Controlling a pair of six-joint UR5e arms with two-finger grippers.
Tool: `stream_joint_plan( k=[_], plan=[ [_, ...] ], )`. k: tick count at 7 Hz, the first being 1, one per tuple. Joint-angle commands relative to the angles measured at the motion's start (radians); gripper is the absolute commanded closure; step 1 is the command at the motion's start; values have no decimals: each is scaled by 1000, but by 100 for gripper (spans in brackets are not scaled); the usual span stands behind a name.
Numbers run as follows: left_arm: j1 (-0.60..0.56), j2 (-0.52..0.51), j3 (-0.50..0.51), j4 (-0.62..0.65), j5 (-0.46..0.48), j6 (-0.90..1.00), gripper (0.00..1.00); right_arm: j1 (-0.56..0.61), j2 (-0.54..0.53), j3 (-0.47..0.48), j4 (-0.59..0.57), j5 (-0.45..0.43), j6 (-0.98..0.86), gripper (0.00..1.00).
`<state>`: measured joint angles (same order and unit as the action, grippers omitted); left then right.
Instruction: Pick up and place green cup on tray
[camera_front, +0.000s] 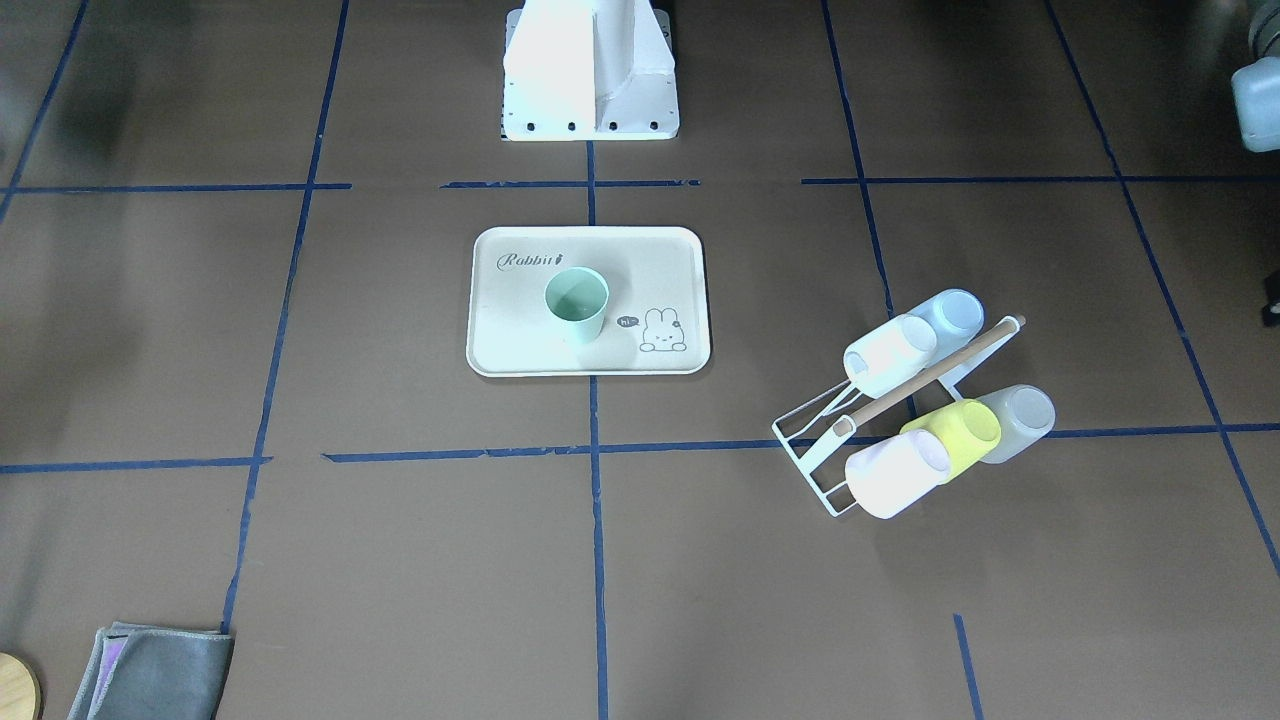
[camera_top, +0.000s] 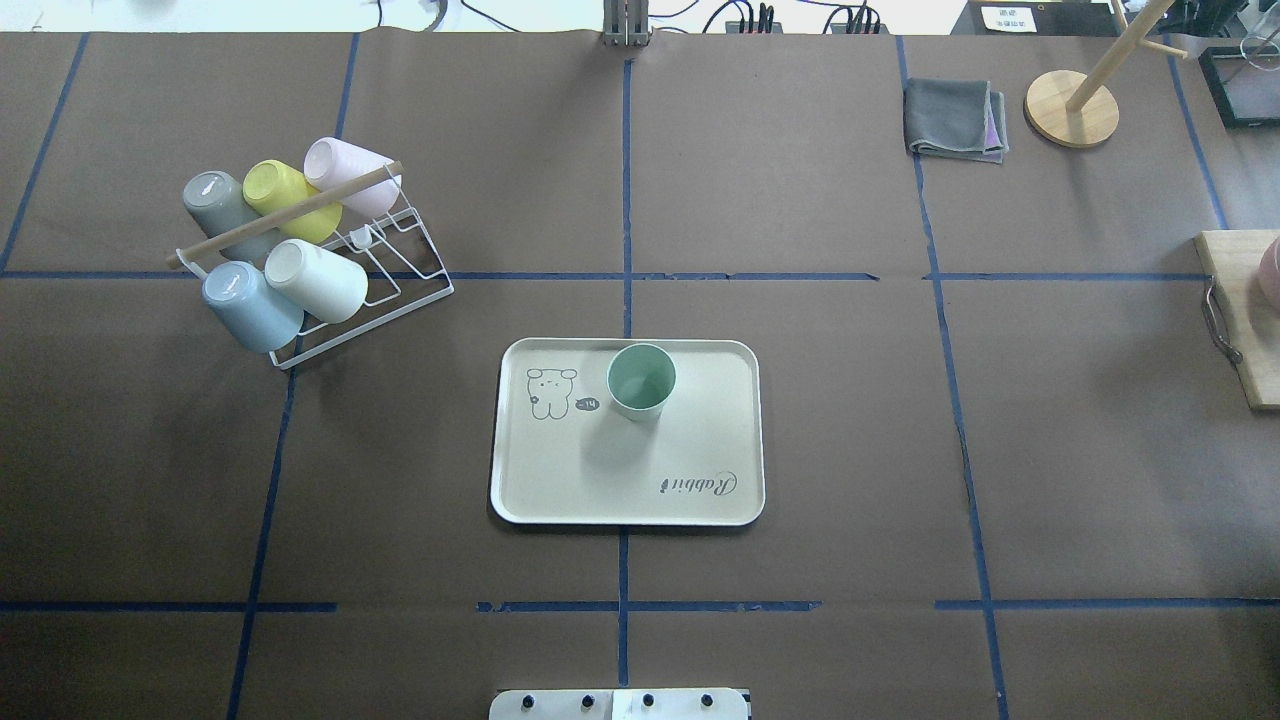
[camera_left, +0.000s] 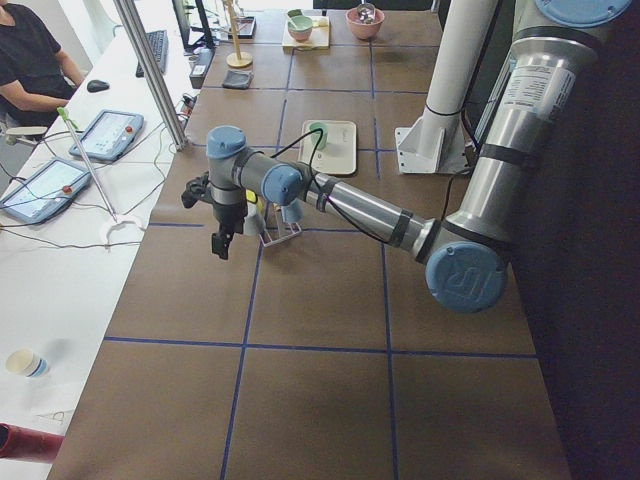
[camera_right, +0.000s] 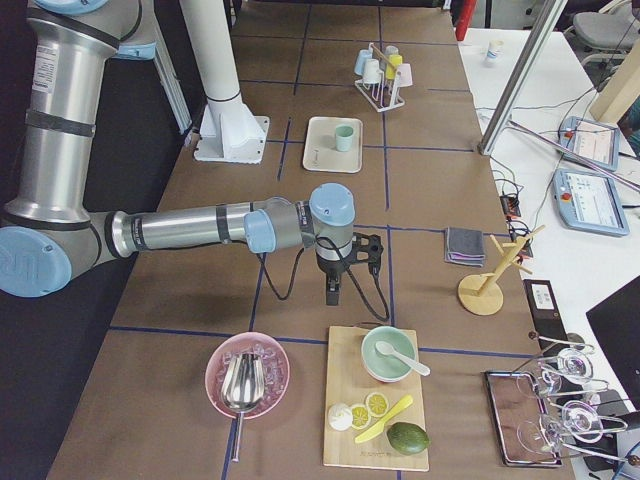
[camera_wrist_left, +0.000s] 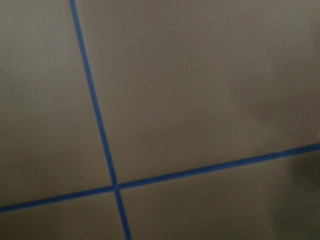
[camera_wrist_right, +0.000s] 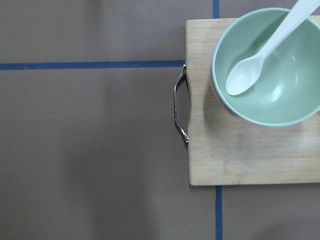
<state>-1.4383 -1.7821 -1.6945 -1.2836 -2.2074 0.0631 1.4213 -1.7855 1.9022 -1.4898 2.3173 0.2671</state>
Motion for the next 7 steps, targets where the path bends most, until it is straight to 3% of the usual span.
stream_joint_plan(
  k=[1, 2, 4, 7],
  plan=[
    [-109, 103, -39, 207, -129, 154, 0, 13, 0, -34, -13, 31, -38, 0],
    [-109, 160, -37, 204, -199, 155, 0, 13, 0, -55, -10, 37, -42, 0],
    [-110, 175, -44, 204, -201, 143, 0, 13, 0, -52, -10, 36, -68, 0],
    [-108, 176, 18, 16, -196, 75, 0, 13, 1, -68, -7, 1, -77, 0]
  ],
)
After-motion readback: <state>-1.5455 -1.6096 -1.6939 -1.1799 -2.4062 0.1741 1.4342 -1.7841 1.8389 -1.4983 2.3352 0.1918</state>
